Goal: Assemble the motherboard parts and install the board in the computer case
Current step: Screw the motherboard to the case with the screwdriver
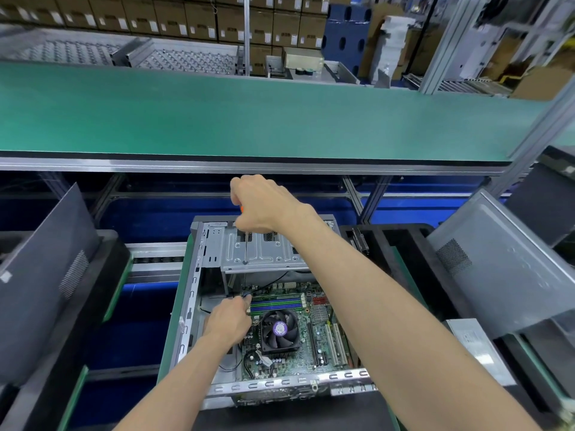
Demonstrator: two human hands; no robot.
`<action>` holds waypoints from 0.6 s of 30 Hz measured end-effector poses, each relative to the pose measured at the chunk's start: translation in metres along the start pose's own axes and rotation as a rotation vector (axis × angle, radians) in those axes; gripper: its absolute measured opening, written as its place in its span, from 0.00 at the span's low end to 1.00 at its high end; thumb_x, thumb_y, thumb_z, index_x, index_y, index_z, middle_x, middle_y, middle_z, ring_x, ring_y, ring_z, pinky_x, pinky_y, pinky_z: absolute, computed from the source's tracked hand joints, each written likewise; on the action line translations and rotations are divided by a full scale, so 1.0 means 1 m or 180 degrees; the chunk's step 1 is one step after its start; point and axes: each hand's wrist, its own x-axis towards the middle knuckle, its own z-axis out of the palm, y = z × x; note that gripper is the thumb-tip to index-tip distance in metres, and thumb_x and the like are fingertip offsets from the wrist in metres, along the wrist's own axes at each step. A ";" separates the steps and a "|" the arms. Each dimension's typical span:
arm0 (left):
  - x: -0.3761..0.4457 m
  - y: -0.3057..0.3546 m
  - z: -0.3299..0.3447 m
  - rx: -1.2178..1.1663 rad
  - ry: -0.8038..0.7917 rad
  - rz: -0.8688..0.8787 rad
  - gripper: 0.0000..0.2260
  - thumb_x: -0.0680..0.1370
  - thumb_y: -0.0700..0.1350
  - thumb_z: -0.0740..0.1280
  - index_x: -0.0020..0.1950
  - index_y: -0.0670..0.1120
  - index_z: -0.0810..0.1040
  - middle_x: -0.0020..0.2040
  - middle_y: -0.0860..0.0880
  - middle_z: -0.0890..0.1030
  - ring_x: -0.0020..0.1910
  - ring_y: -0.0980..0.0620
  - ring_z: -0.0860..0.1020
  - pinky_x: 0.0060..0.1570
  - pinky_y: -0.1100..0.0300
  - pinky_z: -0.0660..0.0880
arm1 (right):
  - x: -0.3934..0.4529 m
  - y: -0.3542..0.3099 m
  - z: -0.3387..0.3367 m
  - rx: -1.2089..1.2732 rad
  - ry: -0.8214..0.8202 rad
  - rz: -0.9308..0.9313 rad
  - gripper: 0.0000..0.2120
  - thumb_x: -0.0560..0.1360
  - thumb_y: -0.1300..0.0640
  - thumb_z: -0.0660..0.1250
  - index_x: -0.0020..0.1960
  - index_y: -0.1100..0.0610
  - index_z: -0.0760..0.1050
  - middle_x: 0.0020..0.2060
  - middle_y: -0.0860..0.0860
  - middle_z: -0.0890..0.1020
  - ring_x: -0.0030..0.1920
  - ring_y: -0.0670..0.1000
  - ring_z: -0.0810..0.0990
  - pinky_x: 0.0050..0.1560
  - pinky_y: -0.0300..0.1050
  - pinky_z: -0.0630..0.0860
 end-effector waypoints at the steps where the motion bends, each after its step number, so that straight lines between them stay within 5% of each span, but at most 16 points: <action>1: 0.000 0.000 0.000 0.0006 0.0000 -0.0002 0.28 0.74 0.37 0.58 0.74 0.50 0.71 0.60 0.45 0.82 0.52 0.43 0.80 0.45 0.54 0.76 | -0.001 0.000 0.000 0.0050 0.0010 -0.0014 0.13 0.68 0.61 0.65 0.53 0.58 0.71 0.48 0.53 0.75 0.45 0.58 0.74 0.39 0.49 0.67; 6: -0.001 0.001 0.000 -0.0003 0.0006 -0.0002 0.30 0.74 0.36 0.57 0.75 0.51 0.69 0.60 0.46 0.82 0.51 0.43 0.80 0.42 0.55 0.76 | 0.004 0.000 0.005 -0.0601 0.0325 0.0132 0.07 0.77 0.57 0.64 0.45 0.57 0.65 0.35 0.50 0.63 0.41 0.59 0.70 0.40 0.49 0.64; 9: -0.001 0.001 0.000 0.0017 0.0019 0.0015 0.30 0.74 0.37 0.58 0.76 0.52 0.68 0.60 0.46 0.82 0.52 0.43 0.80 0.40 0.56 0.73 | 0.004 0.002 0.003 -0.0721 0.0342 0.0172 0.12 0.78 0.50 0.64 0.44 0.56 0.65 0.36 0.50 0.65 0.40 0.59 0.71 0.42 0.50 0.64; 14: 0.001 0.000 0.002 0.0031 0.0056 -0.0004 0.28 0.74 0.37 0.58 0.74 0.49 0.70 0.59 0.45 0.82 0.53 0.43 0.80 0.41 0.56 0.71 | -0.002 0.007 -0.005 0.0108 -0.0097 0.0027 0.13 0.68 0.60 0.65 0.53 0.56 0.71 0.46 0.51 0.74 0.47 0.58 0.75 0.42 0.50 0.71; 18: 0.002 -0.001 0.004 0.0026 0.0077 -0.0019 0.28 0.73 0.37 0.58 0.74 0.50 0.71 0.57 0.45 0.82 0.52 0.43 0.80 0.40 0.57 0.70 | 0.000 0.008 0.001 -0.0196 0.0128 0.0058 0.07 0.74 0.58 0.65 0.49 0.59 0.70 0.41 0.52 0.70 0.44 0.59 0.73 0.42 0.51 0.70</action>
